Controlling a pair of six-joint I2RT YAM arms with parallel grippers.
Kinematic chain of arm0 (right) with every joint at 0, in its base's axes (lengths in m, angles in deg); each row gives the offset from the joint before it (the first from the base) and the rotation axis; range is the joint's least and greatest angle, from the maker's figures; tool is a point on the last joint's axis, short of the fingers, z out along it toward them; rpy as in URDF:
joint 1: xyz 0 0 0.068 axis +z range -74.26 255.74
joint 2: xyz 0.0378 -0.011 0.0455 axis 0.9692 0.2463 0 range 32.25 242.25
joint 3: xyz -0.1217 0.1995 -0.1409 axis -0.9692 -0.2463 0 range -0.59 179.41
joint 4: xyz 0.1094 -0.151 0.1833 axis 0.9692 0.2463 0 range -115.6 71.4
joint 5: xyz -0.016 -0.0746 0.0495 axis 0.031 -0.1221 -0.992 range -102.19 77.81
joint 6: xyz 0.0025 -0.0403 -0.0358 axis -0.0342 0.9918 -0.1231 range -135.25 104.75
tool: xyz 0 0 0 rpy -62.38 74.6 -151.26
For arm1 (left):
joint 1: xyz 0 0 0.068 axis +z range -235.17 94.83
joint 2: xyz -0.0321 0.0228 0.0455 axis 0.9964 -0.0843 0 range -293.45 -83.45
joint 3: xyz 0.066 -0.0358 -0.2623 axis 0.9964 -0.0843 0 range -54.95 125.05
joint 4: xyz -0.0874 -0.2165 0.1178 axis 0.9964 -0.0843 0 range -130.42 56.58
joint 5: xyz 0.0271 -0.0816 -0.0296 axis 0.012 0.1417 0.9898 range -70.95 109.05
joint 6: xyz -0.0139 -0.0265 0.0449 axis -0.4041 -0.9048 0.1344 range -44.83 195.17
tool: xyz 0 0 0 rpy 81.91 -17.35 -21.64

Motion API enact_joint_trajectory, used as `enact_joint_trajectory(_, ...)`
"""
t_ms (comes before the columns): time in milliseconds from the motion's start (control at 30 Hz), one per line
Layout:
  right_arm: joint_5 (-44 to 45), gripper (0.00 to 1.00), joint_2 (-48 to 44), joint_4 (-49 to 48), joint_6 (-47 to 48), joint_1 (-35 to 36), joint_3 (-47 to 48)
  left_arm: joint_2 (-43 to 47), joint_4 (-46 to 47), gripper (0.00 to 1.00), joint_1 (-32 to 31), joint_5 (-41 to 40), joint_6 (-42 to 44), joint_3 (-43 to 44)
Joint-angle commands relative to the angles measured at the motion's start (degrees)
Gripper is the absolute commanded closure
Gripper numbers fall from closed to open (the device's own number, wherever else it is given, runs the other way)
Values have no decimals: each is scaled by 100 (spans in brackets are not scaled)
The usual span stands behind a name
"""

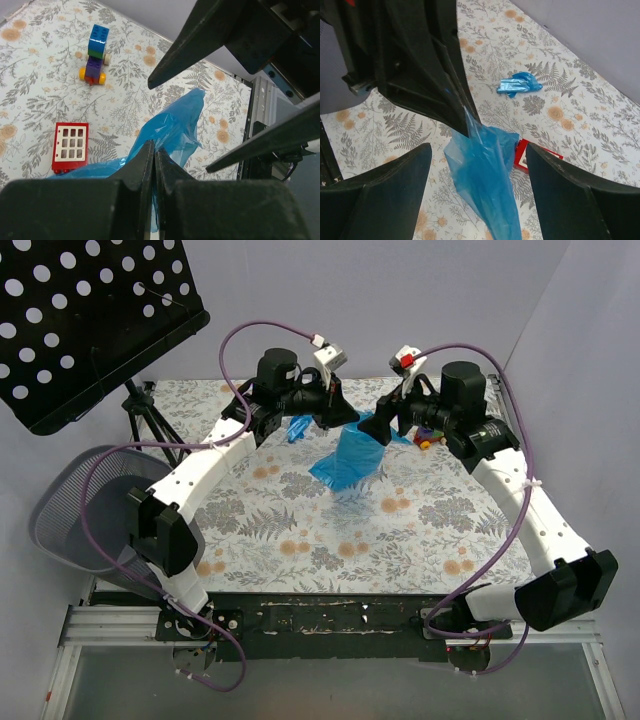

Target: Put the trash bags into the trash bin

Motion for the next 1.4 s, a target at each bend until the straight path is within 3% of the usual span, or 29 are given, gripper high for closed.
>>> enact_joint_trajectory(0, 716, 18, -84, -488, 118, 273, 26, 2, -219, 100, 13, 73, -146, 382)
enact_joint_trajectory(200, 1808, 24, 57, -576, 268, 344, 8, 19, -351, 100, 13, 319, -129, 557)
enact_joint_trajectory(567, 1413, 24, 180, -1023, 172, 335, -492, 125, -561, 100, 30, 574, 2, 829)
enact_joint_trajectory(700, 817, 23, 338, -1549, -389, 64, -1036, 152, -728, 100, 91, 662, 108, 1119)
enact_joint_trajectory(767, 378, 29, 434, -1736, -776, -226, -1213, 151, -930, 100, 100, 662, 205, 1243)
enact_joint_trajectory(967, 516, 40, 365, -1455, -682, -815, -1415, 432, -1071, 100, 100, 249, 565, 1112)
enact_joint_trajectory(1167, -1196, 34, -539, -1323, 197, -905, -1275, 582, -1300, 100, 100, -463, 1118, 690)
enact_joint_trajectory(1367, -1471, 22, -1094, -1033, 795, -281, -1152, 565, -1353, 100, 92, -472, 1480, 470)
